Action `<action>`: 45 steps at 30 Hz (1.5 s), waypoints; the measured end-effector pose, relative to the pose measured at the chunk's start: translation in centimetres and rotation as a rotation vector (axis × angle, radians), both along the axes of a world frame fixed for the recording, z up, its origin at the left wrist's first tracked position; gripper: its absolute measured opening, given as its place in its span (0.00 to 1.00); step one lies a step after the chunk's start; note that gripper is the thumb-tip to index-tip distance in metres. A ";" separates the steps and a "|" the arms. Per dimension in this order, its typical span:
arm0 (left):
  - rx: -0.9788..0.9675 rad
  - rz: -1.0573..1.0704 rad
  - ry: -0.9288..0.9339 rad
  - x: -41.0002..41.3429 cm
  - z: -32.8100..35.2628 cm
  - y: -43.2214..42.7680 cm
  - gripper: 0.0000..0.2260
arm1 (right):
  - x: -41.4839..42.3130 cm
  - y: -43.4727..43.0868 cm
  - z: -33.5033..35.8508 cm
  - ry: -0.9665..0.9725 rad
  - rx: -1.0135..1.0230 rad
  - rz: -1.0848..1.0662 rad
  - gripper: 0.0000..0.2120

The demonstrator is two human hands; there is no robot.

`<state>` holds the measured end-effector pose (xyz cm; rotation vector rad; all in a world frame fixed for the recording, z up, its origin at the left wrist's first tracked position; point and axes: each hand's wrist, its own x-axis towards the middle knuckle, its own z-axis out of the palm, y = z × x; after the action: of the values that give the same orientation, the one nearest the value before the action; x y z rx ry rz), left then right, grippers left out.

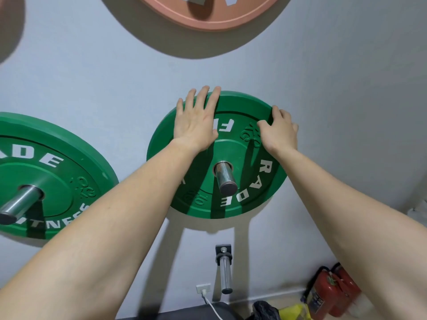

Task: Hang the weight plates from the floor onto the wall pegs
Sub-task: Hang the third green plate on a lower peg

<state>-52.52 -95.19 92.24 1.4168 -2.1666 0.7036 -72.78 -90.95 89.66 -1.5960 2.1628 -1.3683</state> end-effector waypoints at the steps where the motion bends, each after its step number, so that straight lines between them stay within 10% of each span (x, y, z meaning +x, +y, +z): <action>1: 0.007 0.003 -0.028 0.0 0.0 -0.1 0.45 | 0.1 0.1 0.3 0.048 -0.012 0.015 0.30; 8: 0.038 0.081 0.090 3.1 -2.0 -0.2 0.46 | -1.0 0.4 0.7 0.135 -0.090 0.095 0.32; 20: 0.201 0.241 0.424 8.4 -8.7 1.4 0.44 | -3.3 0.7 -4.8 -0.264 0.162 -0.019 0.37; 31: 0.108 0.181 0.441 7.5 -4.6 1.6 0.38 | 0.2 0.9 1.0 0.059 -0.043 0.062 0.27; 45: 0.077 0.220 0.444 6.3 -4.0 0.8 0.23 | -0.9 0.9 0.2 0.239 0.019 0.148 0.40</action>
<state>-46.17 -94.36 88.27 1.6832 -1.7277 0.3351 -73.64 -90.05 89.90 -1.9569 2.1205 -1.1636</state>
